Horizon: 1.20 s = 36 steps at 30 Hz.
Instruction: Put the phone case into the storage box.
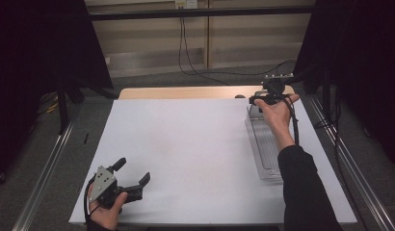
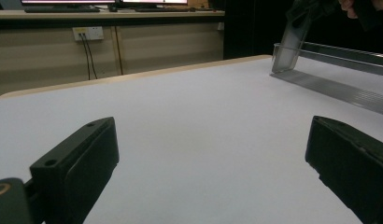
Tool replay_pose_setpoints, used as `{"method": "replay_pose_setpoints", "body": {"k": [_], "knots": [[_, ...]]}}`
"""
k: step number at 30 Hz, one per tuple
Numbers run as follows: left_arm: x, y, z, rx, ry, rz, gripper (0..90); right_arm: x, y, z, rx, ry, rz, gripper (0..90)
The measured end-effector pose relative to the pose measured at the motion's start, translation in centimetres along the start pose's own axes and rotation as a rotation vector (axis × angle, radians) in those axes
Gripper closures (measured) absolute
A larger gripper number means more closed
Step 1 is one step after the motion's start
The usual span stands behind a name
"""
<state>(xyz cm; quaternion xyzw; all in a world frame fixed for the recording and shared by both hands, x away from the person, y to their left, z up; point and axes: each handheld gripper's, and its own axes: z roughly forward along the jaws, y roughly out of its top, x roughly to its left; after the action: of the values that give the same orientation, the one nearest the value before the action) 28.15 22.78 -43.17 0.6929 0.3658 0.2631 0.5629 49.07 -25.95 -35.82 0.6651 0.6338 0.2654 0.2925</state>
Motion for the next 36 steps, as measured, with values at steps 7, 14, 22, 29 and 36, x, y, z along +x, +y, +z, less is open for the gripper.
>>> {"method": "replay_pose_setpoints", "body": {"k": [7,14,22,29,36], "knots": [[0.0,0.0,0.1,-0.002,-0.002,0.0,2.7,0.2,0.4,0.3,0.02,-0.001,-0.007,11.7],[0.0,0.0,0.1,0.001,-0.005,0.007,2.7,0.2,0.6,0.5,0.017,-0.004,-0.007,11.5],[-0.1,0.0,0.1,0.002,-0.007,0.005,2.7,0.3,0.8,0.8,0.009,-0.007,-0.011,11.4],[0.0,0.0,0.1,0.003,-0.008,0.012,2.7,0.4,0.9,1.0,0.006,-0.006,-0.011,11.1],[0.0,0.0,0.1,0.004,-0.009,0.012,2.7,0.0,1.0,1.1,0.0,0.011,-0.022,10.7]]}}
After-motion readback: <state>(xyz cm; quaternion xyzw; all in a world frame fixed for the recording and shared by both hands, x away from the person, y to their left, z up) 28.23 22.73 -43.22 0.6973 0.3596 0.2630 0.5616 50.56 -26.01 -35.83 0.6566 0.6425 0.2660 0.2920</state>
